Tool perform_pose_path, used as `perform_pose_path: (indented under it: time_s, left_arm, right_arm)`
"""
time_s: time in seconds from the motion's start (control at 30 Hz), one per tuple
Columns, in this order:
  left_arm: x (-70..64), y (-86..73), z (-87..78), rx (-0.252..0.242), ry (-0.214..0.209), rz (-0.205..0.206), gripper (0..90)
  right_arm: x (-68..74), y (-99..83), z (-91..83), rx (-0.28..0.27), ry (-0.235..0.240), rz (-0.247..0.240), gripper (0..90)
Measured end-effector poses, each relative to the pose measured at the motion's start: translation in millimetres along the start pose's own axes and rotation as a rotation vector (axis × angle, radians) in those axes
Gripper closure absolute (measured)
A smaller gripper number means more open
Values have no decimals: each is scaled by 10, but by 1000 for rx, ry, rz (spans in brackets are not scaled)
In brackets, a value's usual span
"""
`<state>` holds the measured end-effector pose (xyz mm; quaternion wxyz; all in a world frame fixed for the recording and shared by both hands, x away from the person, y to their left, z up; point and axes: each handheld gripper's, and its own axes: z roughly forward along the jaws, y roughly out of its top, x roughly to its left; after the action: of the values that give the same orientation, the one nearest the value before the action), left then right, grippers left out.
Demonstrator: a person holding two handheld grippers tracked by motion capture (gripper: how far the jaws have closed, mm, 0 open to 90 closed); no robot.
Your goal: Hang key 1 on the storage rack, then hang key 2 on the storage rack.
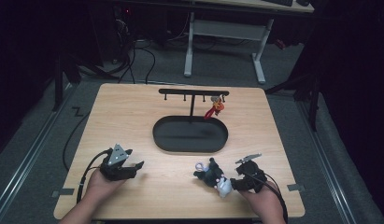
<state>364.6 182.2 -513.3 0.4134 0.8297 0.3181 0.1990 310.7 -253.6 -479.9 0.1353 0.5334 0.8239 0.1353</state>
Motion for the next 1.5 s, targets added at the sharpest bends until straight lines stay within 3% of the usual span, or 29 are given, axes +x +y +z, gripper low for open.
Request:
perform_pose_path:
  time_s: [0.23, 0.43, 0.57, 0.67, 0.8, 0.93, 1.2, 1.37, 1.5]
  left_arm:
    - [9, -3, 19, -4, -10, -11, 332]
    - [17, -22, -8, 11, -7, -9, 329]
    - [-18, -21, -13, 17, -1, 20, 331]
    - [-35, -15, -3, 17, -1, 24, 332]
    - [-43, -31, -29, 24, -2, 26, 331]
    - [-50, -15, -31, 16, -2, 24, 332]
    - [-73, -10, -3, 29, -5, 33, 331]
    - [-69, -40, -35, 34, -1, 40, 329]
    - [-41, -51, -42, 34, -3, 25, 329]
  right_arm:
    - [-88, 82, 9, 57, 51, 0, 355]
    - [-109, 128, 18, 106, 59, -15, 334]
    - [-81, 148, 31, 153, 78, -34, 307]
    - [-47, 163, -12, 156, 104, -40, 301]
    - [-1, 188, -86, 176, 94, -61, 268]
    - [36, 249, -249, 143, 64, -66, 266]
    - [202, 323, -469, 110, 83, -101, 255]
    - [332, 383, -520, 110, 109, -126, 233]
    - [455, 418, -464, 119, 148, -137, 181]
